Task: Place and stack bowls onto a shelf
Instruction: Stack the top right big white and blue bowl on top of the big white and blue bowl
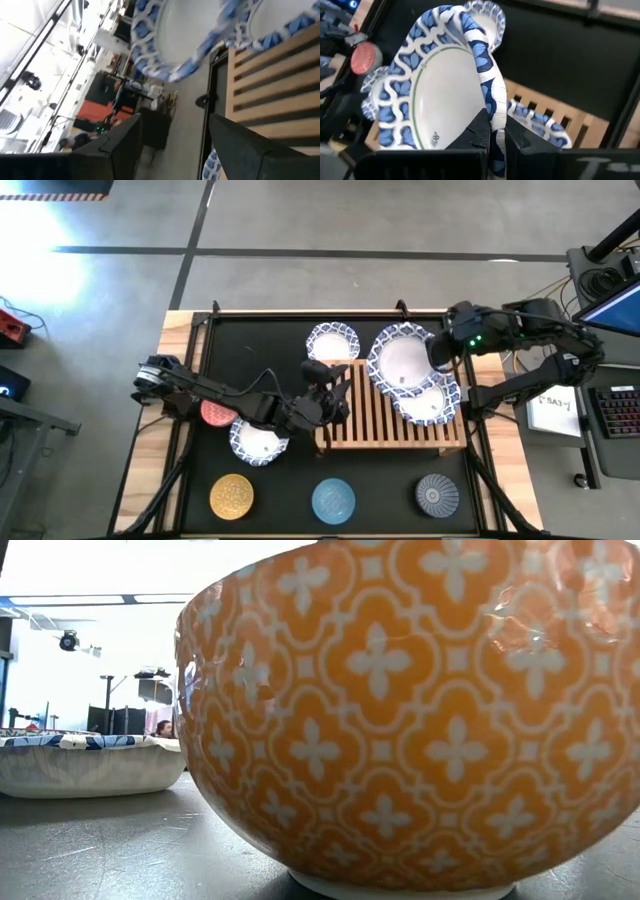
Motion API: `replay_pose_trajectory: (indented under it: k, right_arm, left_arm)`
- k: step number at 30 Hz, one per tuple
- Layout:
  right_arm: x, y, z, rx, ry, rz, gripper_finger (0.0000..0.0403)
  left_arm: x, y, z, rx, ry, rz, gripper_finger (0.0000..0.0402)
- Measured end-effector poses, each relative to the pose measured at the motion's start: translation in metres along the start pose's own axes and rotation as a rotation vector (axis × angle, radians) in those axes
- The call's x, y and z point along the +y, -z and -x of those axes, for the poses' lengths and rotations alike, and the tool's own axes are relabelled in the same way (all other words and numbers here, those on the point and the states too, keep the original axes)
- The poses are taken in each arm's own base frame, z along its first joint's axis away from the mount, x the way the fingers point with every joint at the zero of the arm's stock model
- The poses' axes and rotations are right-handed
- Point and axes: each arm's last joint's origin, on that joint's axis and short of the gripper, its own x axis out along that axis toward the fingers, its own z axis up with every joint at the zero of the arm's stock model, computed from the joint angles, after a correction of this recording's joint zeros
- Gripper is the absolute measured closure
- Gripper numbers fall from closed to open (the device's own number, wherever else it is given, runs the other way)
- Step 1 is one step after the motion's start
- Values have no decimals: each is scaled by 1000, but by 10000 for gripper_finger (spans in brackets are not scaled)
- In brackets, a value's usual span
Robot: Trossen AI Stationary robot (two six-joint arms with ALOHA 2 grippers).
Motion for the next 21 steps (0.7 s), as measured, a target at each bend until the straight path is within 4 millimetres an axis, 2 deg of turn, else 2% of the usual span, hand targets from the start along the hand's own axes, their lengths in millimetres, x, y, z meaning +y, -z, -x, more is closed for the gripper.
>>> replay_pose_trajectory:
  k: [7, 10, 14, 21]
  right_arm:
    - [-12, 17, -23, 152, 36, 13, 394]
    - [-18, 23, -26, 203, 32, 5, 394]
    - [-26, 28, -21, 226, 0, -6, 394]
    - [-48, 33, -1, 159, -62, -19, 394]
  left_arm:
    - [-4, 4, 0, 26, 21, 10, 187]
    - [-4, 5, 0, 30, 24, 14, 187]
    - [-4, 5, 1, 30, 24, 16, 187]
    - [-4, 5, 1, 30, 24, 16, 187]
